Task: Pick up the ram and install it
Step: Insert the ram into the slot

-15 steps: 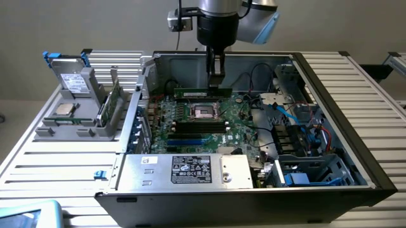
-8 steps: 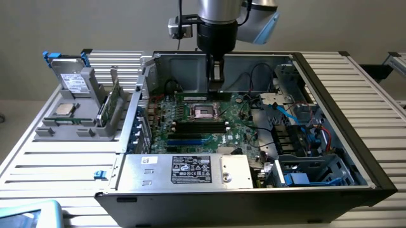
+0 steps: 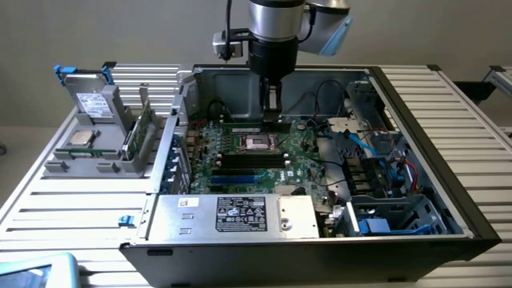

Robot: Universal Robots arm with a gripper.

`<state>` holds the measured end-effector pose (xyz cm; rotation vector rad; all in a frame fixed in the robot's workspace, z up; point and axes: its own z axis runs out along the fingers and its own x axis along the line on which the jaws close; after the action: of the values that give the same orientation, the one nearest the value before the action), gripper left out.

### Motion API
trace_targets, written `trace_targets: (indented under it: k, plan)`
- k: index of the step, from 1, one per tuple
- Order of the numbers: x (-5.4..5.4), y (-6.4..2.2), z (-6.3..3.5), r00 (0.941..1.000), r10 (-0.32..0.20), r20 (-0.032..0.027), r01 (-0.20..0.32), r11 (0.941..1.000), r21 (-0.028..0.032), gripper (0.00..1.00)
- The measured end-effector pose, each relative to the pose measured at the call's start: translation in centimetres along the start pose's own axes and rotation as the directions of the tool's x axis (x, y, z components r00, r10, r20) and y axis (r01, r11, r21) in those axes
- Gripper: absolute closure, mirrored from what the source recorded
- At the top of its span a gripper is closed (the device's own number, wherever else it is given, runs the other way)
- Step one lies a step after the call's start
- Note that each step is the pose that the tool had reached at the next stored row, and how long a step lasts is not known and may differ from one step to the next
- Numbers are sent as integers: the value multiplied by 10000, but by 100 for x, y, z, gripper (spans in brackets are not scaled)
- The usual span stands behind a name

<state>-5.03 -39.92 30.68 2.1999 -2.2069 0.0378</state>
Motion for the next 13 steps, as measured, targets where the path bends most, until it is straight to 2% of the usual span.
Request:
trace_targets:
  k: [13]
  plan:
    - [8,9,238,10000,0,0,0,10000,0,87]
